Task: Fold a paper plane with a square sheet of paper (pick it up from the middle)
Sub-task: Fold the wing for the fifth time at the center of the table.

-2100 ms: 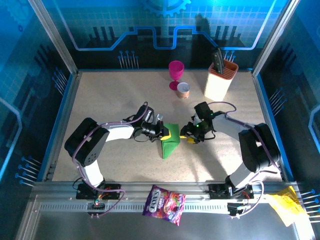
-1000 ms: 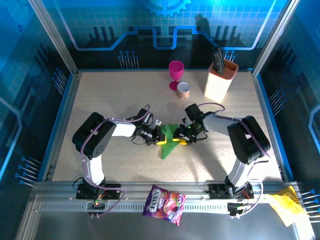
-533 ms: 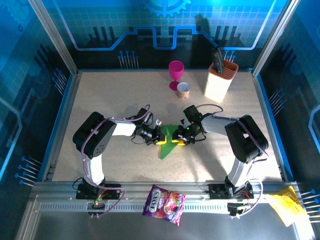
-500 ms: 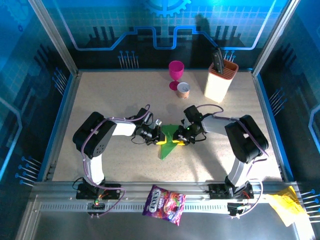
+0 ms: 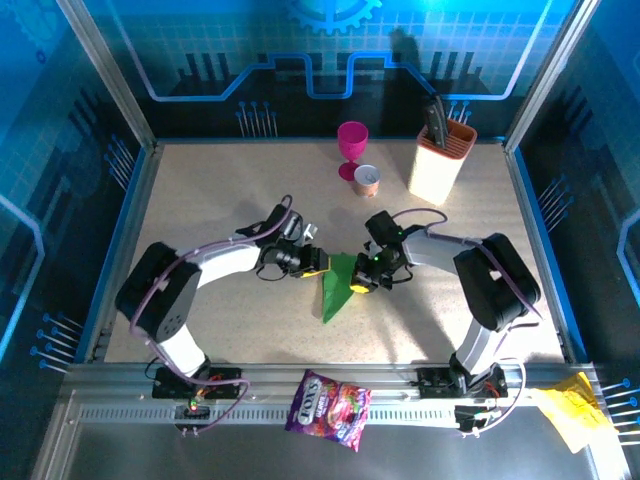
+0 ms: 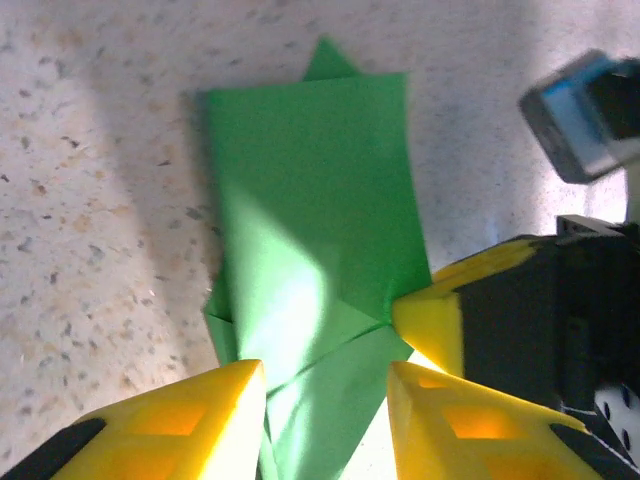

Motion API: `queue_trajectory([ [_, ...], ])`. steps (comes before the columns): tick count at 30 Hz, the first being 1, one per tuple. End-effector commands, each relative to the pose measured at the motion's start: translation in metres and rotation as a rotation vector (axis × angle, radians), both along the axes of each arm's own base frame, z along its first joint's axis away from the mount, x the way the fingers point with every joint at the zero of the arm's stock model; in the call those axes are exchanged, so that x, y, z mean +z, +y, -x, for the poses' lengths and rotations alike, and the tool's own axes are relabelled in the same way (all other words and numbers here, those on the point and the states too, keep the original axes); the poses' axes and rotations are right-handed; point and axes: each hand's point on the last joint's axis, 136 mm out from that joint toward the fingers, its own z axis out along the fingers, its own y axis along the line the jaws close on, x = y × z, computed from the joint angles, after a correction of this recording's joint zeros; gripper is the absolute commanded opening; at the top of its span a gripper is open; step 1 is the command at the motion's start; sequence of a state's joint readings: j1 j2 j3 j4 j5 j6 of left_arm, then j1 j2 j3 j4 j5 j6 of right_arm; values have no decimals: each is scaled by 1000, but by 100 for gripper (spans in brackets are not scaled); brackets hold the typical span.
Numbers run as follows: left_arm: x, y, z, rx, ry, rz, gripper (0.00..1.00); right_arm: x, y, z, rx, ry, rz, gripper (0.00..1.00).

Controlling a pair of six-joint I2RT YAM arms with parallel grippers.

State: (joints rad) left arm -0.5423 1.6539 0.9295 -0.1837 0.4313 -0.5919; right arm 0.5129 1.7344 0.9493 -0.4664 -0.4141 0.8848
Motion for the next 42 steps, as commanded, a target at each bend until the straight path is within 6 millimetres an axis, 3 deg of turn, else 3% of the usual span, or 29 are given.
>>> queue_trajectory([
  [1, 4, 0, 25, -79, -104, -165, 40, 12, -1, 6, -23, 13, 67, 0],
  [5, 3, -15, 51, -145, -199, -250, 41, 12, -2, 7, -28, 29, 110, 0],
  [16, -21, -39, 90, -221, -334, -374, 43, 12, 0, 13, -15, 70, 119, 0],
  [32, -42, -45, 85, -226, -400, -506, 50, 12, 2, 17, -7, 80, 108, 0],
  [42, -46, -47, 80, -217, -412, -550, 47, 12, 2, 19, -6, 82, 106, 0],
])
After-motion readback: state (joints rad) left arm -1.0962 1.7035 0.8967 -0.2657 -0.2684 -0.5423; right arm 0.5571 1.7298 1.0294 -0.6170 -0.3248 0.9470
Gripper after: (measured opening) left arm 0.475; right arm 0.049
